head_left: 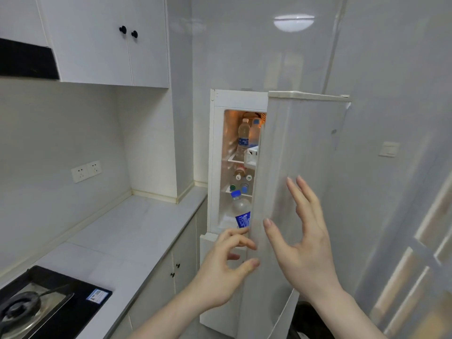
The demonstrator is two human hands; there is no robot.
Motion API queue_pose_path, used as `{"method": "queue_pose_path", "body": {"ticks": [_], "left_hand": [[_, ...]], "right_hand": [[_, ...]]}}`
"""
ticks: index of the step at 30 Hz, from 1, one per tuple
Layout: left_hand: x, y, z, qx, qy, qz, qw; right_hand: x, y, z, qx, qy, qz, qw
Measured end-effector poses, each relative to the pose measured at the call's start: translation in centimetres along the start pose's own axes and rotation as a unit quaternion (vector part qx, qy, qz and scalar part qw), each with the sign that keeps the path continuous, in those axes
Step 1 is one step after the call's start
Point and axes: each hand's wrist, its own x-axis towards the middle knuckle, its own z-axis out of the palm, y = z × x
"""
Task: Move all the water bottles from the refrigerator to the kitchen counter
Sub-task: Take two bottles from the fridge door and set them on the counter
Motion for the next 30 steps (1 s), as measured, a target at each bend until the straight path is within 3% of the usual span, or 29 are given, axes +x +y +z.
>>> {"method": "queue_pose_path", "body": {"ticks": [2,7,16,20,24,27,30], "left_hand": [[-0.3,0.5,-0.5,0.019,-0.028,-0.004,0.999],[0.6,0.9,-2.3,0.045,0.019,-0.051,0.997],[1.6,1.9,-0.2,0.064,-0.028,-0.068,0.995],[2.1,2.6,1.3,0.063,-0.04,-0.067,0.995],[2.6,3.6,2.6,0.065,-0.062,-0.058,0.994],[3.1,4.3,3.4,0.069,-0.075,-0.057,0.993],[3.9,5.0,4.3,0.072,-0.081,-0.056,0.993]], "right_hand": [[-0.7,0.1,-0.9,-0.024,0.026,0.004,0.999],[-3.2,0.6,-4.4,-0.051,0.105,0.059,0.991],[-6.6,1.8,-11.0,-0.132,0.217,0.107,0.961],[-8.7,1.7,-11.9,-0.204,0.244,0.016,0.948],[-10.6,2.4,-11.6,-0.188,0.187,-0.005,0.964],[-10.5,3.8,-11.0,-0.129,0.052,0.078,0.987],[-9.8,7.1,-10.9,-0.134,-0.026,0.158,0.978]]}}
